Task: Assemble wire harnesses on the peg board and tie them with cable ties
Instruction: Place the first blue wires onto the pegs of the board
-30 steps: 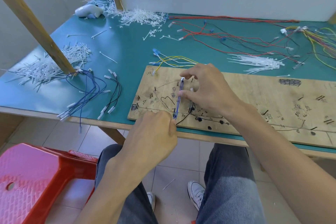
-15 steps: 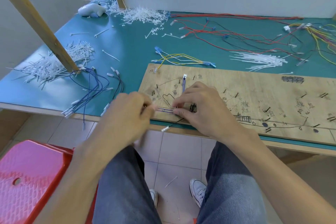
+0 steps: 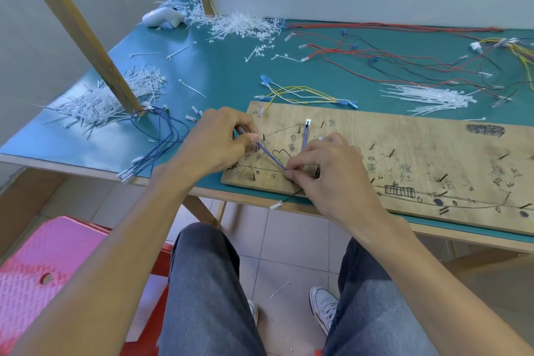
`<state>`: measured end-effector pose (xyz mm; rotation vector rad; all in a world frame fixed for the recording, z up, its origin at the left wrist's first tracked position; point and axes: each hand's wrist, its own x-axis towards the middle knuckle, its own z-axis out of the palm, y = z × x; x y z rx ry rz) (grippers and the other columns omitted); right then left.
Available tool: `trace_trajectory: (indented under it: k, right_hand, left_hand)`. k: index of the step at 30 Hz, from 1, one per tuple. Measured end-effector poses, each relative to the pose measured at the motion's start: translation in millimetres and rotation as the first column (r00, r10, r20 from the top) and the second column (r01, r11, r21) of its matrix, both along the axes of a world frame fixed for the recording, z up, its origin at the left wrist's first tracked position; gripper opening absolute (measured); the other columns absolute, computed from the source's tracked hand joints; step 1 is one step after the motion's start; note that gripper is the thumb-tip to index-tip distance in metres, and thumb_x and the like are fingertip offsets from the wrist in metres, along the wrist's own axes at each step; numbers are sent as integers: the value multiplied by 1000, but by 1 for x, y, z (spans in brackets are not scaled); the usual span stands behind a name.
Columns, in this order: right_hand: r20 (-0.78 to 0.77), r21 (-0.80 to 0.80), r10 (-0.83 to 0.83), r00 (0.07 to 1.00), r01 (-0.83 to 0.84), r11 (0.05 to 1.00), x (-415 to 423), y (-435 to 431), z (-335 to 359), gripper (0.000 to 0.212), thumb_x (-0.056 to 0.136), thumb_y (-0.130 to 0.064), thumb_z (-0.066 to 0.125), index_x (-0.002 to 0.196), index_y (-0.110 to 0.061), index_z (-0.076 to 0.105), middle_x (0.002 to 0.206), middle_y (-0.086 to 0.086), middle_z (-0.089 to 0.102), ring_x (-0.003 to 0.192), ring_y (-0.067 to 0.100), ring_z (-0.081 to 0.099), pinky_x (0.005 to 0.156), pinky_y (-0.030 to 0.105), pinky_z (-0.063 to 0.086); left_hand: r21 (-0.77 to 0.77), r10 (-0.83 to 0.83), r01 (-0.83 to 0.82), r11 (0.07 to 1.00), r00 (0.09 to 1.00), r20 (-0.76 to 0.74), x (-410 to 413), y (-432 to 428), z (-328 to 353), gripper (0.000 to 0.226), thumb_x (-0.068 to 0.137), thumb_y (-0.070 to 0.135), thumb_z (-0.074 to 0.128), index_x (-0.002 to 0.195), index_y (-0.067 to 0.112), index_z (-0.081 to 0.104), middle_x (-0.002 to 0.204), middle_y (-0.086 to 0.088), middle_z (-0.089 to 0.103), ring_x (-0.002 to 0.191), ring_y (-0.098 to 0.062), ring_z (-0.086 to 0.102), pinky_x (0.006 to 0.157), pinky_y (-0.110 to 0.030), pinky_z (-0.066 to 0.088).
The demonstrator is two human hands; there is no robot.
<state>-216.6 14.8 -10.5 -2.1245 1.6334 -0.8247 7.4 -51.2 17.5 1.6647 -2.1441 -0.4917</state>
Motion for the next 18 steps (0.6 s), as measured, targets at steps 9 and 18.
trace_trajectory:
  k: [9,18]
  right_hand:
    - [-4,-3,2,1000,-2,1000,3,1,-2,12,94,-31,76,98,-40,82,94,-19,68,102,18,47,91,47,40]
    - [-84,-20,28,996,-30,999,3,-1,-3,12,97,-35,71,102,-41,81,96,-21,63,101,16,43,89,46,39]
  left_hand:
    - [8,-14,13,1000,996,83,-5,0,4,14,92,22,77,82,30,76,66,21,55,67,1,54,62,-18,39]
    - [1,55,-56,998,991,119,-13,6,13,11,86,22,83,84,32,79,95,9,68,97,-16,63,91,-41,54]
